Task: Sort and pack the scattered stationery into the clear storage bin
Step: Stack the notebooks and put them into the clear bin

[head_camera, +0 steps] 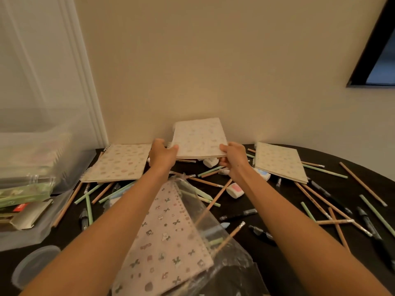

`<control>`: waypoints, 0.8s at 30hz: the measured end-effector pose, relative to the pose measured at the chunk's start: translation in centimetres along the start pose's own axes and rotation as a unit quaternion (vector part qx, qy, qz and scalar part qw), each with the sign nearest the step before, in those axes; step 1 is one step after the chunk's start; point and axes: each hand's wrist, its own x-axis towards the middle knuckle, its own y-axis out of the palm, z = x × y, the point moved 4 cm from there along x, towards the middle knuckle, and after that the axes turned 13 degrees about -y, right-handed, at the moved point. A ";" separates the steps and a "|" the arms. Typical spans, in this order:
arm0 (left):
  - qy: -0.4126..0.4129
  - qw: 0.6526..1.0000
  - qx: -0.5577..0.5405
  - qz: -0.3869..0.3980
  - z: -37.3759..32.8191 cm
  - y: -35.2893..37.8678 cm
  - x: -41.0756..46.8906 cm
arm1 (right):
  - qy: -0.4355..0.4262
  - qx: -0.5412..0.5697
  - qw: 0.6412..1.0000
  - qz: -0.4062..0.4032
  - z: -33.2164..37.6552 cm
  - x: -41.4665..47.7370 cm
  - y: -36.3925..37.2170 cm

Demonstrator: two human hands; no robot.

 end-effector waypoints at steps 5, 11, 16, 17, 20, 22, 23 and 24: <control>-0.080 0.967 -0.240 0.018 -0.2 -0.9 -4.3 | -0.053 0.012 0.998 -0.034 2.2 -4.1 -1.3; -0.097 0.933 -0.338 0.076 0.3 -1.8 -12.1 | -0.076 0.060 0.994 -0.042 3.2 -10.4 -2.2; -0.079 0.936 -0.318 0.126 2.3 -5.4 -15.2 | -0.058 0.163 0.984 0.038 4.0 -15.7 -3.7; -0.081 0.933 -0.320 0.142 2.6 -6.1 -15.6 | -0.050 0.191 0.979 0.050 4.1 -16.5 -3.9; -0.082 0.930 -0.299 0.199 3.6 -8.5 -17.5 | -0.019 0.299 0.953 0.054 4.8 -18.8 -4.9; -0.091 0.932 -0.262 0.232 4.5 -9.9 -18.8 | 0.004 0.352 0.936 0.015 4.9 -19.7 -6.1; -0.095 0.934 -0.241 0.246 5.0 -10.4 -19.2 | 0.012 0.362 0.932 -0.005 4.9 -20.1 -6.7; -0.096 0.937 -0.221 0.255 5.5 -10.8 -19.6 | 0.015 0.367 0.930 -0.025 4.7 -20.5 -7.3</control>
